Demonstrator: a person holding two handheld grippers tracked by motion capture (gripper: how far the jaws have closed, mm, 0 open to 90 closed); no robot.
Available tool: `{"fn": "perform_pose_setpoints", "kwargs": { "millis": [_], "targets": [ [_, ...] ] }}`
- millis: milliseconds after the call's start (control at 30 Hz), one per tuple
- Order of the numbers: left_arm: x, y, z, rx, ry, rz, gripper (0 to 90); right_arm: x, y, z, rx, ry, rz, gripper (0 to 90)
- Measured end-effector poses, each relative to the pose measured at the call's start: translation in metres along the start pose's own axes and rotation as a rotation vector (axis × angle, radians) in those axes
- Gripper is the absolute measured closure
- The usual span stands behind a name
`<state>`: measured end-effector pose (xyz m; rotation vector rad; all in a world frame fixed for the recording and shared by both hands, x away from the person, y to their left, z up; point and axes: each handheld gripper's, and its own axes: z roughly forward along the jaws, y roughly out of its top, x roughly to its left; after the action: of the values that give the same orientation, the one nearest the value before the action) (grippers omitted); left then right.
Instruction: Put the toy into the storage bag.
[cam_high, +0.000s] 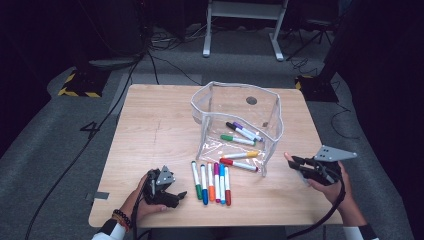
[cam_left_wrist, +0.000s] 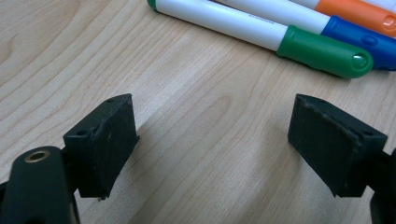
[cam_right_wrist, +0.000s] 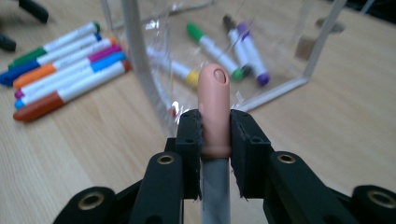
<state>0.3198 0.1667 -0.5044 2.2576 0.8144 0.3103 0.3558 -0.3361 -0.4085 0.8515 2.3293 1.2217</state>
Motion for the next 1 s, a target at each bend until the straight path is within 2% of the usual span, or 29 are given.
{"fn": "perform_pose_setpoints", "kwargs": {
  "millis": [167, 300, 400, 433, 467, 600, 767, 1000],
  "targets": [
    [0.0, 0.0, 0.0, 0.001, -0.001, -0.001, 15.7, -0.008, 0.038, -0.019, -0.06, -0.041, -0.05, 74.9],
    [0.0, 0.0, 0.0, 0.001, -0.001, -0.001, 15.7, -0.011, 0.068, -0.027, -0.09, -0.067, -0.092, 74.9],
    [0.0, 0.0, 0.0, 0.001, -0.001, -0.001, 15.7, -0.013, 0.086, -0.029, -0.103, -0.073, -0.11, 74.9],
    [0.0, 0.0, 0.0, 0.001, -0.001, -0.001, 15.7, -0.013, 0.086, -0.029, -0.103, -0.073, -0.11, 74.9],
    [0.0, 0.0, 0.0, 0.001, -0.001, -0.001, 15.7, -0.014, 0.104, -0.03, -0.109, -0.081, -0.129, 74.9],
    [0.0, 0.0, 0.0, 0.001, -0.001, -0.001, 15.7, -0.014, 0.129, -0.03, -0.125, -0.085, -0.15, 74.9],
    [0.0, 0.0, 0.0, 0.001, -0.001, -0.001, 15.7, -0.008, 0.161, -0.022, -0.129, -0.079, -0.18, 74.9],
    [0.0, 0.0, 0.0, 0.001, -0.001, -0.001, 15.7, -0.001, 0.193, 0.008, -0.096, -0.054, -0.209, 74.9]
  ]
}}
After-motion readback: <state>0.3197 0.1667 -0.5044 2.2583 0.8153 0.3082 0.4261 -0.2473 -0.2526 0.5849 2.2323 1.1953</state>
